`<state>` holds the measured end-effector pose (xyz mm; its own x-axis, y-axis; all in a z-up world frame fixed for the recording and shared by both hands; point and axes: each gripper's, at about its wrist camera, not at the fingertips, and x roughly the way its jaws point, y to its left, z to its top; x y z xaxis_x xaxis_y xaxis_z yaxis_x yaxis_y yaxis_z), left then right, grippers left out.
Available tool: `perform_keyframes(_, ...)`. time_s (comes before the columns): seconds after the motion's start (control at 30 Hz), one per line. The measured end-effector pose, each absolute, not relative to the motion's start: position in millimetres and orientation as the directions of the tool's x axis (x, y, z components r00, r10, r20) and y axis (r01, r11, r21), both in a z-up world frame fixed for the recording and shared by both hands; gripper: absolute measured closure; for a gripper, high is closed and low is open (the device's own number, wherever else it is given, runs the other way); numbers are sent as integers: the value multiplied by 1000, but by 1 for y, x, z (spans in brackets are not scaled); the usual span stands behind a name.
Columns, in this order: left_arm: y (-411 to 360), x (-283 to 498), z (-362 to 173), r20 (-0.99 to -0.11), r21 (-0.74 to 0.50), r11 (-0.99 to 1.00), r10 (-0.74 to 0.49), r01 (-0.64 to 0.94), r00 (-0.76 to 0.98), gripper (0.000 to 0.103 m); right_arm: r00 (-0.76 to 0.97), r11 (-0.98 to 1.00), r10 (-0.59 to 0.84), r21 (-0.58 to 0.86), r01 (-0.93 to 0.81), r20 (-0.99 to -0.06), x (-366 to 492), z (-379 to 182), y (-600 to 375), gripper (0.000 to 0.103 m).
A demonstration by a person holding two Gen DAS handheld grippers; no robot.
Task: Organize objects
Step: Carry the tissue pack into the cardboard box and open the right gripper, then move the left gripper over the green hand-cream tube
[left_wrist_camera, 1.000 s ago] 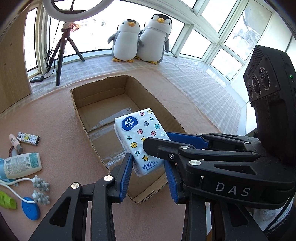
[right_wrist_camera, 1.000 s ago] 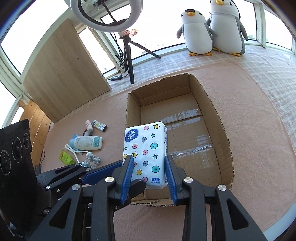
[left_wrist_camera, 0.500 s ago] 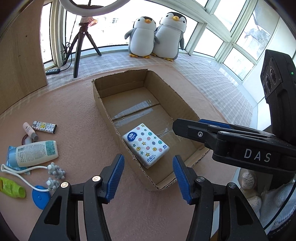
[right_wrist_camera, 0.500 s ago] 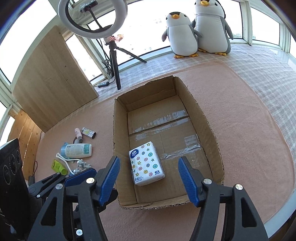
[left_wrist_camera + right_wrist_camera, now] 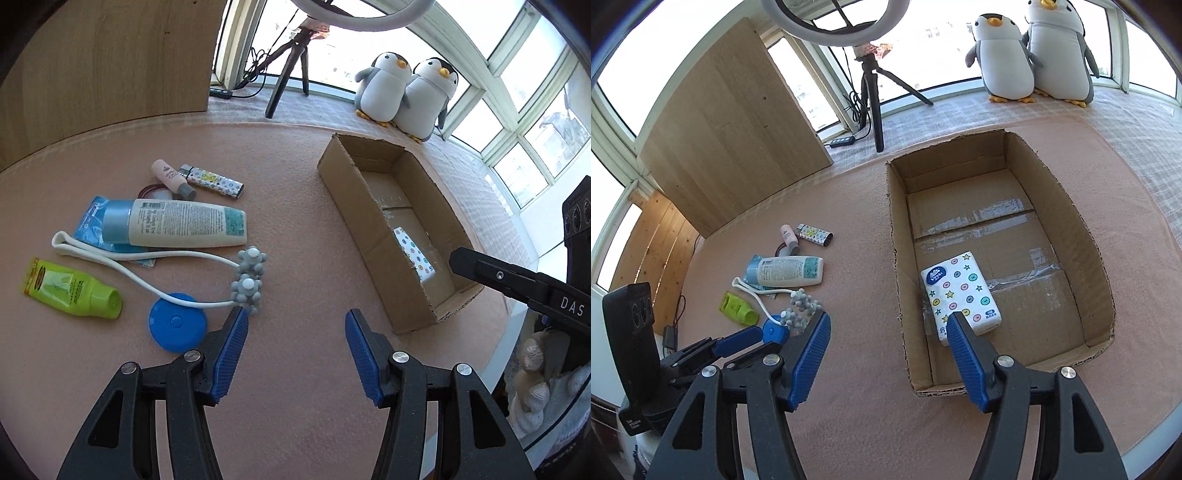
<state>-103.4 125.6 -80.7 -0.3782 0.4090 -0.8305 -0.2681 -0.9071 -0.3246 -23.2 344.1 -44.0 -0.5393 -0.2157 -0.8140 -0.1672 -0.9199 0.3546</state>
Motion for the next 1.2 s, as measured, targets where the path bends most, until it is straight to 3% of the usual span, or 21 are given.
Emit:
perform_keyframes(0.5,-32,-146,-111,-868,-307,-951,275,11,-414,45,-478,-929,-297,365,-55,-827,-40,-55,250,41)
perform_keyframes(0.93,-67,-213,-141,-913,-185,-983,165,16,-373,45,-447,-934,-263,342,-105,-855,-21,-67,232,41)
perform_keyframes(1.2,-65,-216,-148,-906,-86,-993,112,-83,-408,45,-428,-933,-261,340,-118,-865,-17,-73,227,41)
